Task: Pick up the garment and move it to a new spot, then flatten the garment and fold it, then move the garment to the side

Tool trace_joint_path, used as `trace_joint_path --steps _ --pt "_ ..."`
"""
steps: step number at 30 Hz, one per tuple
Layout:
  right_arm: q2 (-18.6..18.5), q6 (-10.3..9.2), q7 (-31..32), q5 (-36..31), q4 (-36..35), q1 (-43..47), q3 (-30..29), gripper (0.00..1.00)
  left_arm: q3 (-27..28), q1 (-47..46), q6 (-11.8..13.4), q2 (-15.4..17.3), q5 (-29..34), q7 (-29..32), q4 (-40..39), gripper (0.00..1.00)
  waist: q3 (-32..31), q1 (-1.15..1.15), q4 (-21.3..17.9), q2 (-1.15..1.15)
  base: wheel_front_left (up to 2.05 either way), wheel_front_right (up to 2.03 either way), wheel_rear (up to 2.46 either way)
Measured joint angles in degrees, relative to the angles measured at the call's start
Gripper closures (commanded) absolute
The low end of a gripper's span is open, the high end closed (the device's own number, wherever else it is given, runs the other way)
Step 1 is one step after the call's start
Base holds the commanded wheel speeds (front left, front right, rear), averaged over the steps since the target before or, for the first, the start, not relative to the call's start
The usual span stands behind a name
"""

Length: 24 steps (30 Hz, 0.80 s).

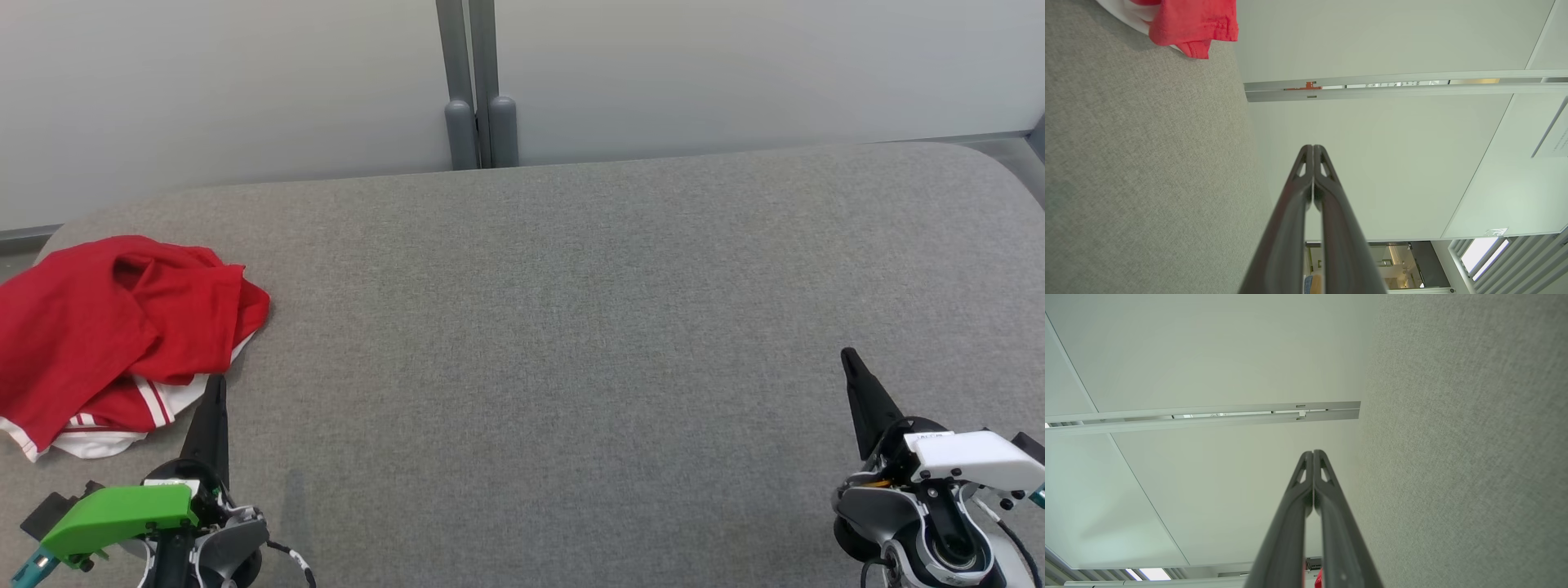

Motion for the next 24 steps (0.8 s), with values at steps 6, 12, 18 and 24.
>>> trace_joint_path --steps 6,12,18,24 --pt "0.0 0.0 0.0 0.0 0.0 0.0 0.0 1.0 0.0 0.0 0.0 0.0 0.0 0.0 0.0 1.0 0.0 0.0 0.0 0.0 0.0 0.0 0.0" --pt "0.0 0.0 0.0 0.0 0.0 0.0 0.0 1.0 0.0 0.0 0.0 0.0 0.0 0.0 0.0 1.0 0.0 0.0 0.0 0.0 0.0 0.0 0.0" --pt "0.0 0.0 0.0 0.0 0.0 0.0 0.0 1.0 0.0 0.0 0.0 0.0 0.0 0.0 0.0 1.0 0.0 0.0 0.0 0.0 0.0 0.0 0.0" --pt "0.0 0.0 0.0 0.0 0.0 0.0 0.0 1.0 0.0 0.0 0.0 0.0 0.0 0.0 0.0 1.0 0.0 0.0 0.0 0.0 0.0 0.0 0.0"
